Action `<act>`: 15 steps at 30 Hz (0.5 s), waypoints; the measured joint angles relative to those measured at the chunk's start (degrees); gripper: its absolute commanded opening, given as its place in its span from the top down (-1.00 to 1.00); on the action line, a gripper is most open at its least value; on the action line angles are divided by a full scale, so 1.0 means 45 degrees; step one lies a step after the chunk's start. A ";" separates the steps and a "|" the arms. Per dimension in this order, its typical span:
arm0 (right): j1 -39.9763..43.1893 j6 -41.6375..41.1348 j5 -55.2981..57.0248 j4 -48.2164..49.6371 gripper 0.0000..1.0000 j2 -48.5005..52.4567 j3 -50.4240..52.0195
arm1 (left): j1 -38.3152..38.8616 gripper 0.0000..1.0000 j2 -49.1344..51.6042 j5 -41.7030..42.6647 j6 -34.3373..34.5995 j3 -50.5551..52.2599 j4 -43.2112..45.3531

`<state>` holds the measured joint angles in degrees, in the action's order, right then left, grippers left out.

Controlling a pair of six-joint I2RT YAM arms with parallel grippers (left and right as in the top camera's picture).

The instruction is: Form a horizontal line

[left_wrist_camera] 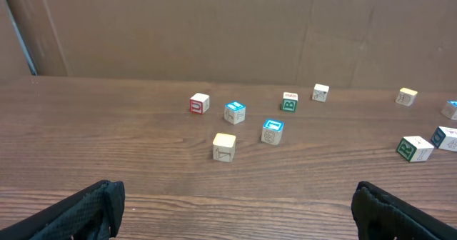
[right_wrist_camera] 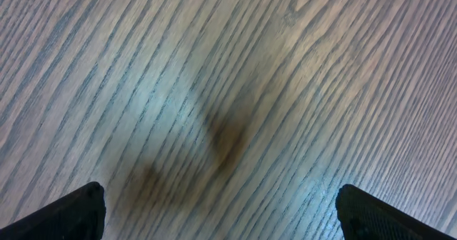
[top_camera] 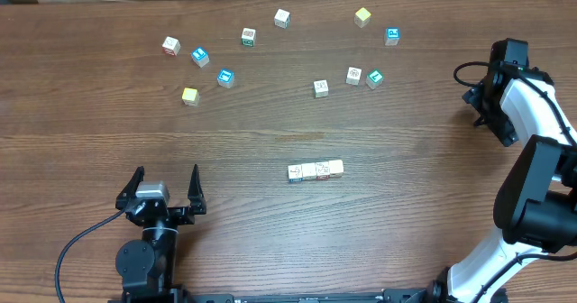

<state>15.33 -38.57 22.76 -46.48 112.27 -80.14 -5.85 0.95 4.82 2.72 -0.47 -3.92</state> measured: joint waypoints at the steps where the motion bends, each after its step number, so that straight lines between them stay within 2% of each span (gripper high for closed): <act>1: 0.0000 0.0000 0.0000 -0.0010 -1.00 0.0000 0.0000 | 0.0000 -0.99 0.0000 0.0000 0.0000 0.0000 0.0000; 15: 0.0000 0.0000 -0.0010 0.0000 -1.00 0.0000 0.0000 | 0.0000 -0.99 0.0000 -0.0005 0.0000 0.0000 0.0000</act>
<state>15.33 -38.57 22.72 -46.48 112.27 -80.14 -5.85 0.95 4.80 2.72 -0.47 -3.92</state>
